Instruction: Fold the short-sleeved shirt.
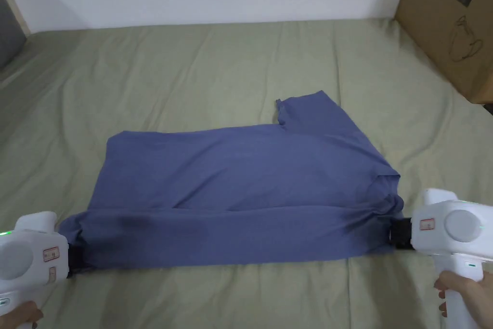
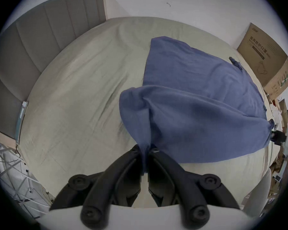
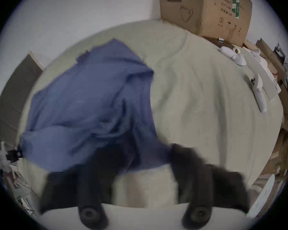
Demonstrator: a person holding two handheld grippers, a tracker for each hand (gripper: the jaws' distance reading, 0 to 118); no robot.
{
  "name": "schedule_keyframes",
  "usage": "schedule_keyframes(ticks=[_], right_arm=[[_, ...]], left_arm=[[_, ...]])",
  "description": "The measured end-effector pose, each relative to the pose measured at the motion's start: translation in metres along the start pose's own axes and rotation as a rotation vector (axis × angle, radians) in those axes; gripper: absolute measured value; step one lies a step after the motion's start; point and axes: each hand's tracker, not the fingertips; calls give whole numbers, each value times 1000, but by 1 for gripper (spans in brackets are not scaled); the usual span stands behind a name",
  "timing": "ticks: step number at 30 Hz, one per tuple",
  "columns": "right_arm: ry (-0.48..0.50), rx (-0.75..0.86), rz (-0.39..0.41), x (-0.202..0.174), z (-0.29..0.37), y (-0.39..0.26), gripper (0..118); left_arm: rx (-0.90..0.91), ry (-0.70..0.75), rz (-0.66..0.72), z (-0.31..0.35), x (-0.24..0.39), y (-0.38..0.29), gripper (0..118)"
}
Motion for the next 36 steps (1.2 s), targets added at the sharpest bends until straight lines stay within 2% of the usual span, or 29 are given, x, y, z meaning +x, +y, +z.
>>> schedule_keyframes(ticks=[1, 3, 6, 8, 11, 15, 16, 17, 19, 22, 23, 24, 25, 26, 27, 29, 30, 31, 32, 33, 34, 35, 36], right_arm=[[30, -19, -4, 0, -7, -3, 20], [6, 13, -4, -11, 16, 1, 12], [-10, 55, 69, -18, 28, 3, 11], [0, 70, 50, -13, 39, 2, 11], [72, 94, 12, 7, 61, -1, 11], [82, 66, 7, 33, 88, -30, 11], [88, 46, -6, 40, 90, -43, 11], [114, 4, -45, 49, 86, -55, 11], [96, -62, -101, 56, 82, -85, 11], [93, -112, -53, 52, 66, -112, 11], [98, -99, -50, 50, 65, -113, 13], [72, -86, -33, 46, 68, -108, 21], [44, -83, -24, 42, 71, -101, 37], [8, -57, -19, 40, 75, -94, 62], [-7, -25, -14, 39, 81, -87, 70], [30, 47, 0, 35, 98, -67, 70], [43, 71, -2, 31, 104, -57, 71], [57, 96, 1, 26, 109, -47, 71], [85, 119, 18, 21, 112, -36, 70], [112, 143, 36, 17, 113, -26, 70], [130, 164, 55, 10, 113, -18, 65], [144, 177, 58, 4, 110, -11, 37], [145, 175, 63, -2, 106, -5, 0]], left_arm=[[-3, -1, -2, 1, 0, 0, 5], [-4, 1, -13, 6, 1, 0, 5], [3, 7, -47, 15, 3, 2, 5], [3, 15, -83, 23, 4, 4, 5], [16, 15, -132, 39, 2, 2, 5], [6, 46, -188, 57, -5, -17, 5], [-13, 46, -166, 58, -10, -26, 5], [-25, 35, -147, 59, -14, -35, 5], [-84, 43, -138, 52, -15, -58, 5], [-157, 116, -237, 35, -11, -84, 5], [-133, 103, -221, 30, -8, -87, 9], [-117, 120, -223, 33, -6, -84, 20], [-113, 134, -217, 36, -5, -78, 37], [-115, 152, -207, 40, -6, -71, 62], [-113, 161, -192, 41, -13, -65, 69], [-69, 120, -143, 60, -15, -50, 76], [-56, 111, -127, 68, -14, -43, 75], [9, 22, -33, 76, -5, -37, 75], [35, 0, -6, 81, -1, -30, 70], [50, -19, 18, 84, 4, -24, 56], [68, -33, 8, 86, 9, -17, 32], [89, -67, -4, 84, 16, -14, 0], [100, -64, -18, 80, 23, -10, 0]])
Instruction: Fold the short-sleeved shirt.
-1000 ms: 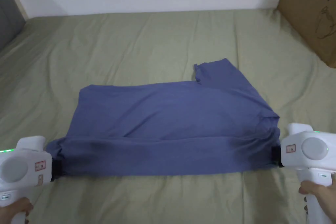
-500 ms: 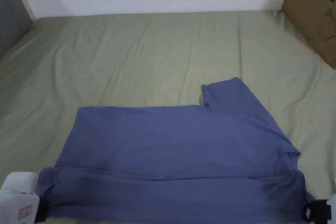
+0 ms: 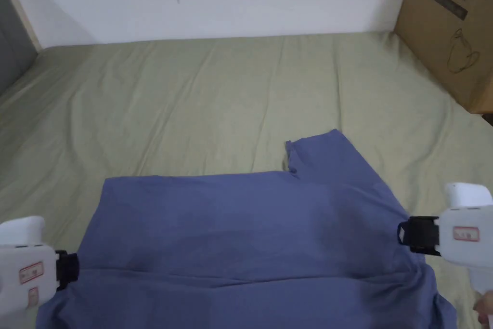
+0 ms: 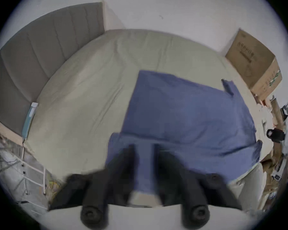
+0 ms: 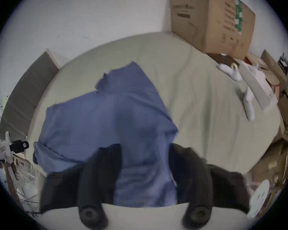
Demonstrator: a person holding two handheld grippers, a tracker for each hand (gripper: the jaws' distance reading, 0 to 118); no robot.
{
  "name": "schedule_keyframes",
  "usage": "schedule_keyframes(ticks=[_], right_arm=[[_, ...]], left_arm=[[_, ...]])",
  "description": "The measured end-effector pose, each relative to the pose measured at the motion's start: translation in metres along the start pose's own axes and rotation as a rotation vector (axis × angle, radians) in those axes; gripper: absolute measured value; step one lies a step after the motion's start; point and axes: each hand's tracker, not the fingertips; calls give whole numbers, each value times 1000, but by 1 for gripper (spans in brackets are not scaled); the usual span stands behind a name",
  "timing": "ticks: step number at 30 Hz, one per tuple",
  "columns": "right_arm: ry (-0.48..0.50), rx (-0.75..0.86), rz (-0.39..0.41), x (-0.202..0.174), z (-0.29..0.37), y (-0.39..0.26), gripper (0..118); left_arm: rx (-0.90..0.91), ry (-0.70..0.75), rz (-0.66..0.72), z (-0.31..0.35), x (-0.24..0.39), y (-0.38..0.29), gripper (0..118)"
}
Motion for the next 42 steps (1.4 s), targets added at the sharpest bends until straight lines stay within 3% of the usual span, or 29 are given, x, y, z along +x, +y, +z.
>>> schedule_keyframes(ticks=[3, 7, 11, 12, 13, 14, 15, 21, 23, 25, 26, 27, 28, 29, 37, 42], right_arm=[[-31, -12, 2, -10, -32, 2, 0], [1, -75, -11, -18, -63, 7, 0], [7, -60, -38, -9, -94, 51, 1], [-1, -57, -25, -8, -104, 68, 18], [-15, -51, -5, -7, -115, 85, 48], [-27, -54, 12, -4, -131, 102, 89], [-41, -56, 25, -2, -144, 115, 99], [-97, -165, 101, 5, -211, 153, 98], [-128, -192, 120, 9, -226, 144, 89], [-78, -171, 73, 16, -226, 135, 87], [-82, -144, 47, 15, -218, 138, 69], [-83, -127, 63, 13, -211, 140, 44], [-84, -101, 97, 10, -206, 141, 9], [-55, -93, 123, 9, -202, 142, 1], [-38, -85, 49, 11, -189, 146, 1], [-30, -86, 68, 5, -189, 149, 1]], left_arm=[[-31, 42, -70, -20, 16, 4, 0], [-80, 39, -108, -46, 31, 11, 0], [-45, 6, -99, -57, 37, 30, 0], [-44, 7, -104, -60, 39, 35, 0], [-45, 12, -117, -63, 41, 39, 0], [-44, 21, -131, -68, 44, 44, 0], [-44, 27, -136, -72, 48, 48, 0], [-70, 31, -132, -92, 49, 58, 0], [-77, 64, -147, -96, 50, 60, 0], [-85, 84, -155, -100, 48, 59, 0], [-93, 80, -148, -101, 46, 58, 0], [-100, 76, -145, -100, 46, 59, 0], [-103, 73, -140, -100, 45, 58, 0], [-103, 70, -135, -100, 44, 58, 0], [-92, 63, -81, -102, 28, 69, 0], [-28, 56, -10, -118, 2, 106, 0]])
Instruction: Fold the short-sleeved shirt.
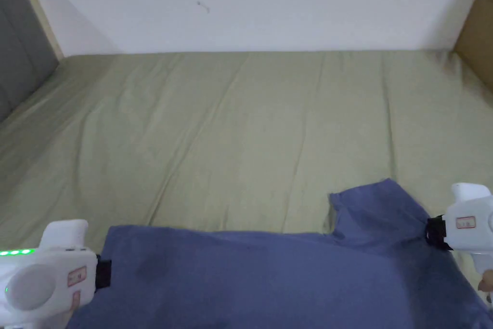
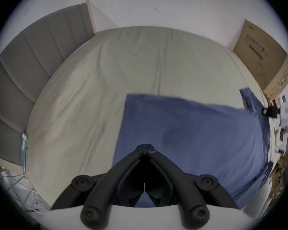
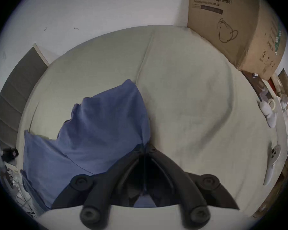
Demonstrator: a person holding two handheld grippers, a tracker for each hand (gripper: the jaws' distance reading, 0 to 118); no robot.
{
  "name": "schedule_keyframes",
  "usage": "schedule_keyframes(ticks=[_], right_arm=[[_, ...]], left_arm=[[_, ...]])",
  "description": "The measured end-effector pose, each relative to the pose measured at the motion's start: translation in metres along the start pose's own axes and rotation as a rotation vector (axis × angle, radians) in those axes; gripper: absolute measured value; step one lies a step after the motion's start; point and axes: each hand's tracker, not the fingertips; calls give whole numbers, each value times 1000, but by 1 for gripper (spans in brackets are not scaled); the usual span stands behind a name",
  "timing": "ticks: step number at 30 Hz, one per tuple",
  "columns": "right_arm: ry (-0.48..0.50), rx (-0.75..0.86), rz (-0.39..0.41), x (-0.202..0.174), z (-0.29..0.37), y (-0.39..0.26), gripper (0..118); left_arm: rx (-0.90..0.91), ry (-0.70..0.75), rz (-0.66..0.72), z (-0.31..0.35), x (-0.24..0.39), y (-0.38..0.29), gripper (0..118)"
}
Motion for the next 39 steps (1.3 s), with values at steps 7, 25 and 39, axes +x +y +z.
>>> schedule_keyframes(ticks=[7, 25, 39], right_arm=[[0, -19, -13, 1, -5, 0, 1], [29, 12, -46, -2, 30, 4, 1], [105, 66, -8, 10, 187, -128, 1]], left_arm=[[-41, 8, 142, -61, -33, 75, 98], [-105, -21, -2, -51, 4, 82, 3], [8, -35, -87, 101, -41, -28, 3]])
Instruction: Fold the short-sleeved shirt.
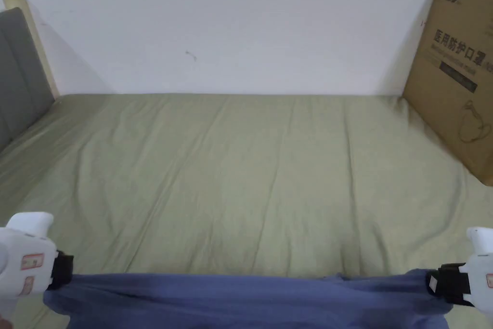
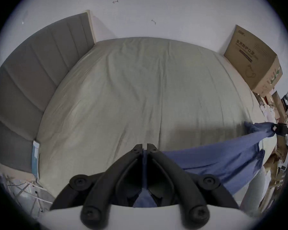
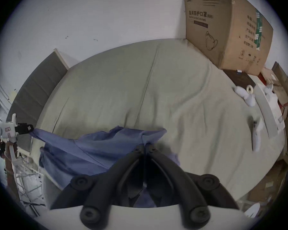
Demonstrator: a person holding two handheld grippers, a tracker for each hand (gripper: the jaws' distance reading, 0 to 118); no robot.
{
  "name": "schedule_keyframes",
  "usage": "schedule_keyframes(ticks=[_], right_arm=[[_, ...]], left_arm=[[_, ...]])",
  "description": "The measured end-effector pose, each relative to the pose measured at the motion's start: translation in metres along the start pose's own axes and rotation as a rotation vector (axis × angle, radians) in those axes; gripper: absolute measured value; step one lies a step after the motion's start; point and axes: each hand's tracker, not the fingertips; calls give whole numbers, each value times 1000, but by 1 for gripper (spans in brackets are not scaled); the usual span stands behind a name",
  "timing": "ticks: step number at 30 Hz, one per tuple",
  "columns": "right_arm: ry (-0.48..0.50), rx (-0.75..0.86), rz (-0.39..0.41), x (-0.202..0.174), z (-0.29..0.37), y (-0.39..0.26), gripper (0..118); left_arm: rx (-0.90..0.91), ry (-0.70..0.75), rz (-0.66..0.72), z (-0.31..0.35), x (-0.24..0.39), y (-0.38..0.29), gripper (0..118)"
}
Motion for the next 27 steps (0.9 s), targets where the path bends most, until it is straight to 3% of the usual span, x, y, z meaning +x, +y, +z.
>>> schedule_keyframes(ticks=[6, 10, 11, 12, 13, 15, 16, 19, 22, 23, 24, 25, 26, 27], right_arm=[[-42, -153, 24, 4, 4, -98, 1], [-24, -207, -34, 7, -4, -143, 1], [-29, -203, -52, 10, -7, -149, 1], [-31, -201, -48, 11, -10, -152, 1], [-32, -194, -42, 11, -11, -153, 6], [-29, -181, -41, 9, -6, -150, 60], [-35, -165, -49, 8, -2, -148, 78], [-65, -105, -28, 1, 14, -134, 80], [-108, -27, 80, -24, 25, -112, 80], [-92, 2, 102, -34, 25, -106, 79], [-66, 20, 113, -42, 24, -99, 73], [-48, 40, 118, -53, 21, -94, 54], [-63, 47, 94, -63, 14, -90, 11], [-74, 53, 77, -75, 8, -89, 0]], left_arm=[[-159, 29, -30, -2, -6, -84, 3], [-190, 59, -41, -11, -7, -123, 3], [-213, 70, -46, -17, -8, -126, 7], [-226, 79, -51, -20, -8, -128, 18], [-222, 73, -49, -22, -8, -129, 39], [-211, 142, -78, -20, -4, -130, 71], [-199, 151, -93, -16, -5, -128, 83], [-156, 78, -3, -7, -15, -119, 87], [-85, 24, 80, 18, -2, -108, 85], [-63, 9, 83, 25, 4, -105, 77], [-28, -13, 63, 29, 11, -102, 57], [-1, -22, 4, 32, 21, -98, 26], [2, -5, -30, 36, 27, -96, 0], [11, -1, -34, 29, 32, -101, 0]])
